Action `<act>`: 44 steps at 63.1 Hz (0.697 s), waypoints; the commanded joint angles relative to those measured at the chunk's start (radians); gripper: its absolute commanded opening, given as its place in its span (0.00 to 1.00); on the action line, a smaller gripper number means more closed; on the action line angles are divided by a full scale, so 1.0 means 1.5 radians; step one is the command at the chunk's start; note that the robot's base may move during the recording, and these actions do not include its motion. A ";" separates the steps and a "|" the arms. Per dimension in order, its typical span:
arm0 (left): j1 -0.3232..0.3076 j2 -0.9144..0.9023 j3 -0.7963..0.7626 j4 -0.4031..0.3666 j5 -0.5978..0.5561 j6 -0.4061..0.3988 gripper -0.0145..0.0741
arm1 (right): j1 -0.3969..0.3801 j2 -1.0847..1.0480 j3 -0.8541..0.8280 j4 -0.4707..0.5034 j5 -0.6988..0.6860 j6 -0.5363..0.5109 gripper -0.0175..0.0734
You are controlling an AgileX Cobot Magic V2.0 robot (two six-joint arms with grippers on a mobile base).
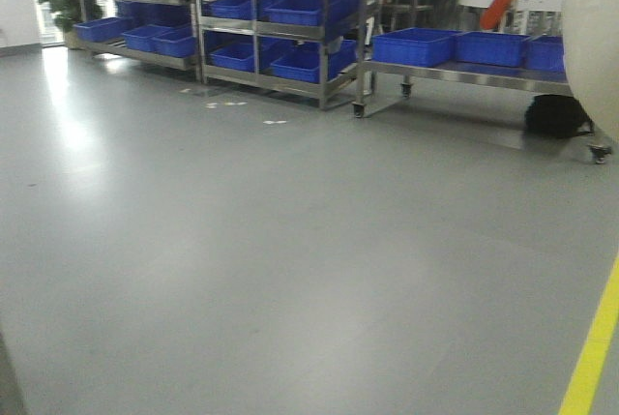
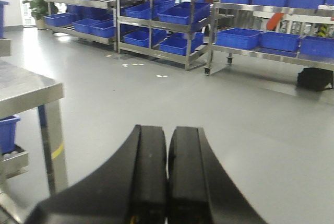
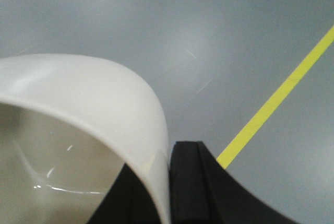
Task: Move white bin to right shelf second layer
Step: 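Drive the base past the blue-crate carts carrying the bin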
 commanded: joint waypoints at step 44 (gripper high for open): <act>-0.004 -0.002 0.025 -0.001 -0.055 -0.005 0.26 | -0.005 0.004 -0.019 -0.004 -0.062 0.001 0.24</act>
